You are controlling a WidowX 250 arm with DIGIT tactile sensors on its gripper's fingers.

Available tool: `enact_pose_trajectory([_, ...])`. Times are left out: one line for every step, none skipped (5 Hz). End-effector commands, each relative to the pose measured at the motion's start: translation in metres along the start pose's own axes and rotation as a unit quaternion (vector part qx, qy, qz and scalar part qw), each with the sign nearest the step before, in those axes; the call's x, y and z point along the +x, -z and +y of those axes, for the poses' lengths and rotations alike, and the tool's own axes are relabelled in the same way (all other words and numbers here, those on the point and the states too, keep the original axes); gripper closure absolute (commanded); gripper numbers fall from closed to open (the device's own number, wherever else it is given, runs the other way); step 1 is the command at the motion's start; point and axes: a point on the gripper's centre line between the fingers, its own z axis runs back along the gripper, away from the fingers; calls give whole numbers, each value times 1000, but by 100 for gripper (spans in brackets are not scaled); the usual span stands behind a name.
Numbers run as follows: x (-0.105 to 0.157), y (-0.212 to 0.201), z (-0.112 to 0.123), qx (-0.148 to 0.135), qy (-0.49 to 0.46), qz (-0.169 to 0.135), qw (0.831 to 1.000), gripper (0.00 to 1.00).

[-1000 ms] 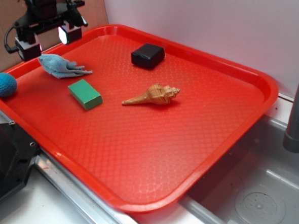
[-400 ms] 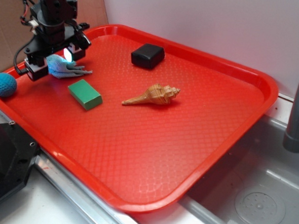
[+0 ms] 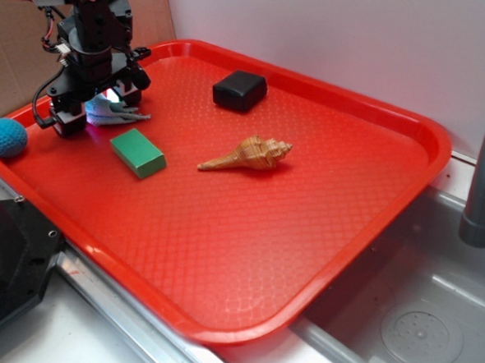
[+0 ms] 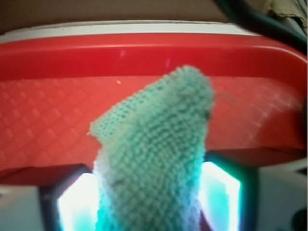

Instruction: Grab the blue cloth.

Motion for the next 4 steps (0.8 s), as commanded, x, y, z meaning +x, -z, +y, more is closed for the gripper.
enact_pose_trajectory([10,-25,7,-35,63,17,997,100])
enact_pose_trajectory([10,-47,-1,-73,178,51,980,100])
enact_pose_trajectory([2,-83,-15,-79,300,124,943,100])
enact_pose_trajectory([-9,-114,-21,-135,402,198,884,100])
